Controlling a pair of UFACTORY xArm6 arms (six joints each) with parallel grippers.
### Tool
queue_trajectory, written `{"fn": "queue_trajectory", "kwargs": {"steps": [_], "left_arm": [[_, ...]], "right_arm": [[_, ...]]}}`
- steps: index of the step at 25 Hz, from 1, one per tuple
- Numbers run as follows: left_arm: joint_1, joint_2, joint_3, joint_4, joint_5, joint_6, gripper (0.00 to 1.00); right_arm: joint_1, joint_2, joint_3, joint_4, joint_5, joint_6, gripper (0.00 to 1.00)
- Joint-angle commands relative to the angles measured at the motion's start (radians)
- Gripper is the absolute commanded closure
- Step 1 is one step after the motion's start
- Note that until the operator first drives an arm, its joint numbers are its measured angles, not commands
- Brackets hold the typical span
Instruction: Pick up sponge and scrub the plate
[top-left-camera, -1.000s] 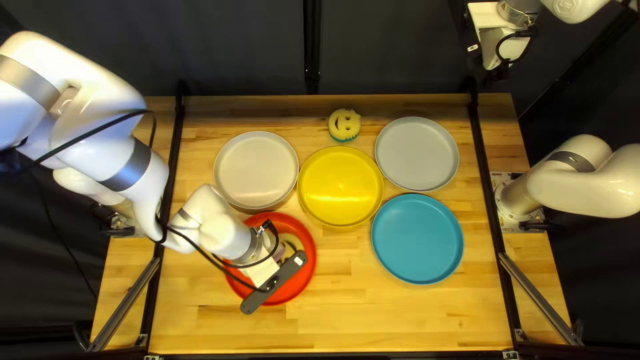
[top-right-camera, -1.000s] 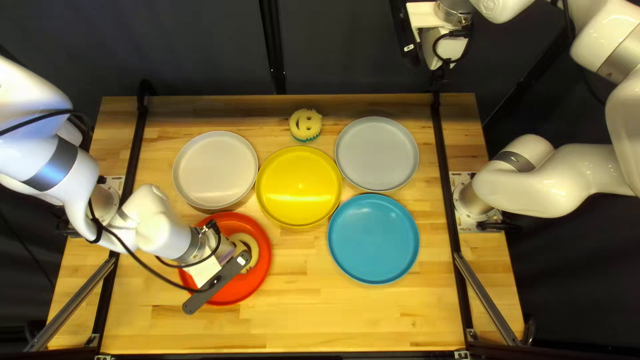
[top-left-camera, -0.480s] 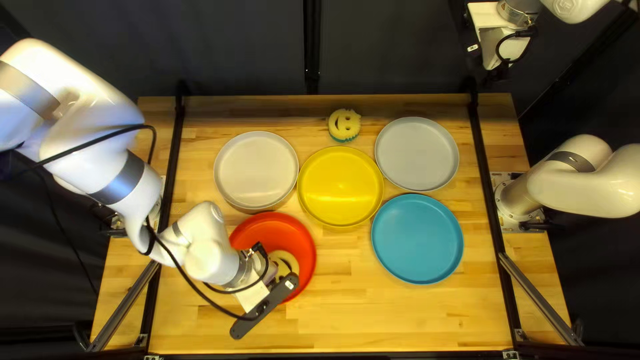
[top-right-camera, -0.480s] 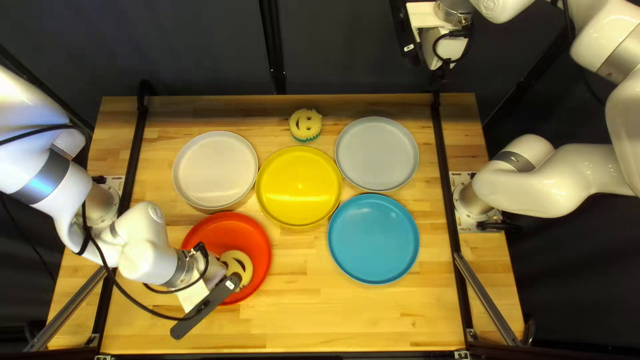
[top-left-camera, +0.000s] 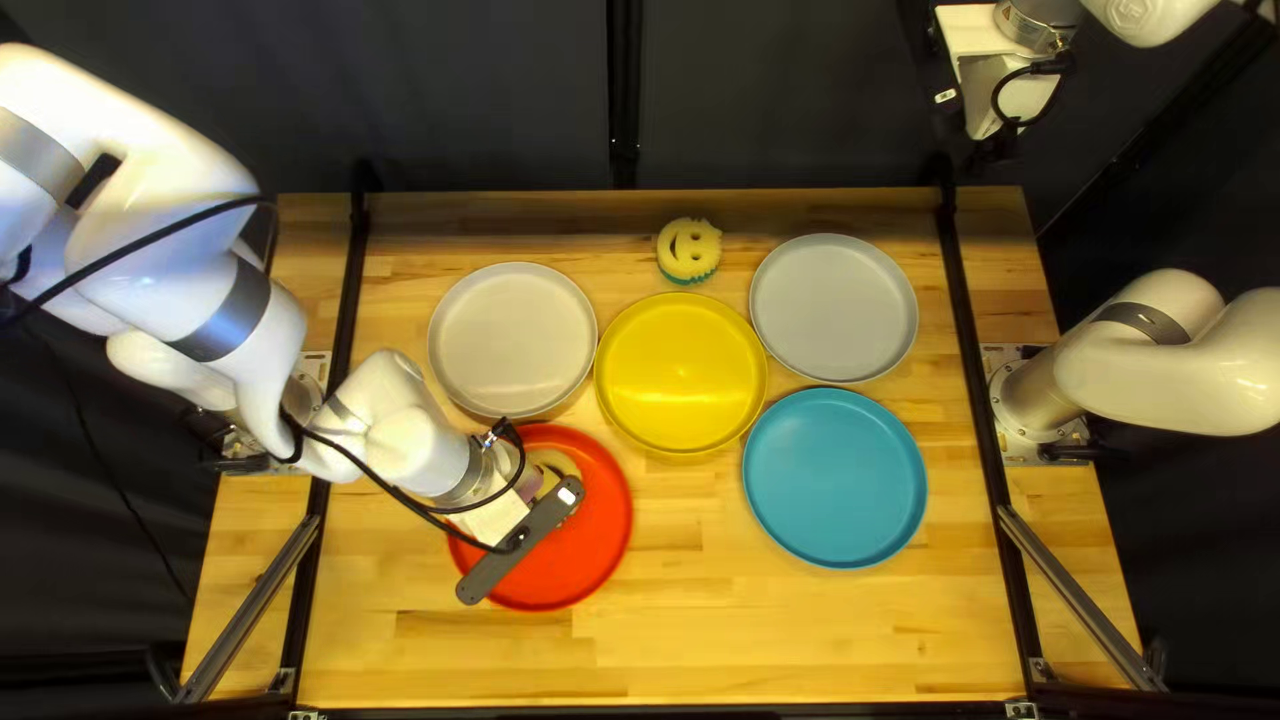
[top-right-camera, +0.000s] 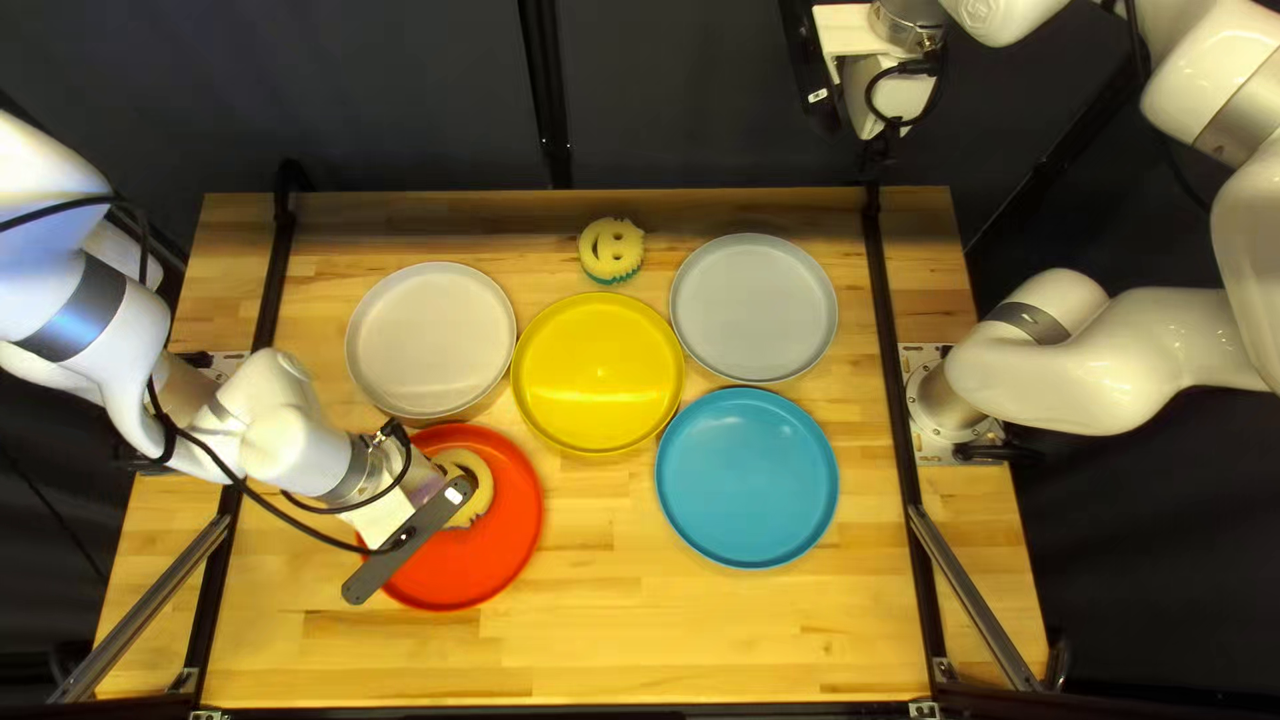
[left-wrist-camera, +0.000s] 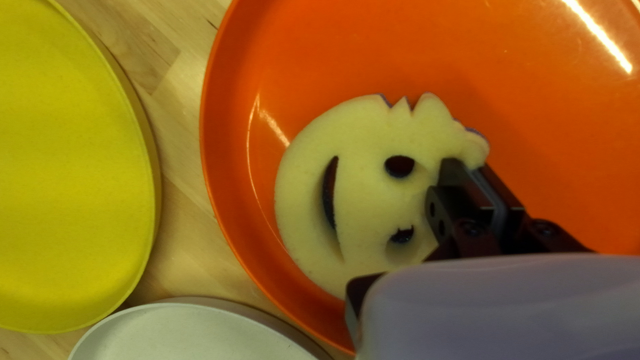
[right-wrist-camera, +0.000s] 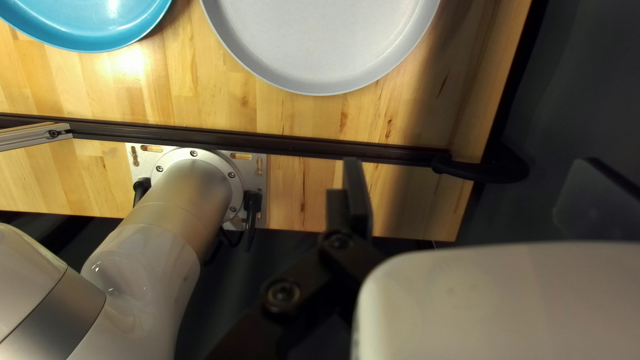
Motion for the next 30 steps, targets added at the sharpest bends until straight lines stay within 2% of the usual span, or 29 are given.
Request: {"fn": "queue_trajectory", "kwargs": {"steps": [1,8,11,16,24,28,30], "left_arm": [[-0.047,0.031,-0.048,0.031,0.024,-0.064,1.00],[-0.111,0.129,-0.157,0.112,0.040,-0.171,1.00],[-0.109,0.143,-0.162,0.126,0.029,-0.178,1.00],[-0.074,0.068,-0.078,0.087,0.022,-0.121,1.00],[-0.009,-0.057,0.078,-0.043,-0.002,0.022,1.00],[-0.022,-0.085,0.105,-0.078,0.006,0.028,1.00],[-0.038,-0.078,0.089,-0.069,0.017,0.003,1.00]], "right_arm": [[0.000,0.000,0.000,0.000,0.000,0.000,0.00],[0.000,0.000,0.000,0.000,0.000,0.000,0.00],[0.000,0.000,0.000,0.000,0.000,0.000,0.00],[0.000,0.000,0.000,0.000,0.000,0.000,0.00],[0.000,0.000,0.000,0.000,0.000,0.000,0.00],[0.000,0.000,0.000,0.000,0.000,0.000,0.00],[0.000,0.000,0.000,0.000,0.000,0.000,0.00]]}}
